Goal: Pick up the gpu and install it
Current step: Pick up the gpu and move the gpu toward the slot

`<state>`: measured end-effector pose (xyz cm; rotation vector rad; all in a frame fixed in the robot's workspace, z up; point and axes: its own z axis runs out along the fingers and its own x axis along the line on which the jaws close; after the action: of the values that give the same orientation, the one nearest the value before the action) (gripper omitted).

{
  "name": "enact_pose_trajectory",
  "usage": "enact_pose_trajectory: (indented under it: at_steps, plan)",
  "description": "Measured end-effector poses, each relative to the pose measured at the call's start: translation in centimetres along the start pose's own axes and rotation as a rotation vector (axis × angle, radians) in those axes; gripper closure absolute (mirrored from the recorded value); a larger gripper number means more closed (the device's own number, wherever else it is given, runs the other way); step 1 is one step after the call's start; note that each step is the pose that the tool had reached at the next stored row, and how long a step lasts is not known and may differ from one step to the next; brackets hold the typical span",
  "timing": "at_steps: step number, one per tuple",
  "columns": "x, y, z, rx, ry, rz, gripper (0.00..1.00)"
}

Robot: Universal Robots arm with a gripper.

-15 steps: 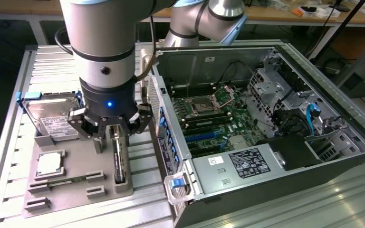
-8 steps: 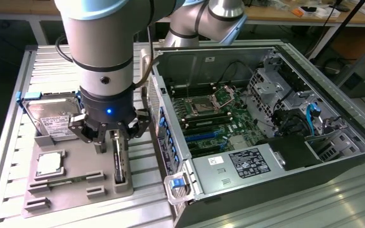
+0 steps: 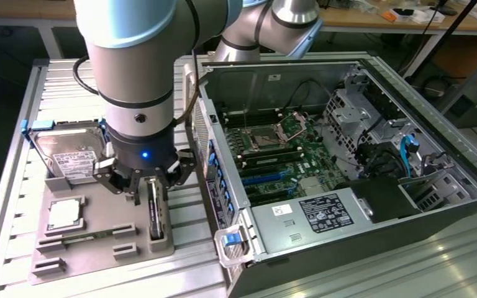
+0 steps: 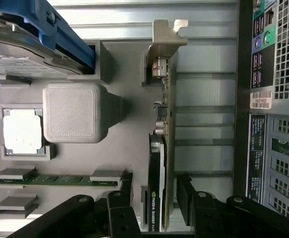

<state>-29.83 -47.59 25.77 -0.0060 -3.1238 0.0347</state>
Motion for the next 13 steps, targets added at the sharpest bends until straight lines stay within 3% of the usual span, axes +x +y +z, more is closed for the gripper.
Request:
enact_pose_trajectory:
  at_steps: [6, 12, 13]
  plan:
    - [-0.4, 0.31, 1.40, 0.0007, -0.0011, -0.020, 0.52]
    - [-0.4, 0.33, 1.41, 0.0000, -0.0014, -0.020, 0.53]
    - [-0.4, 0.33, 1.41, 0.0000, -0.0014, -0.019, 0.60]
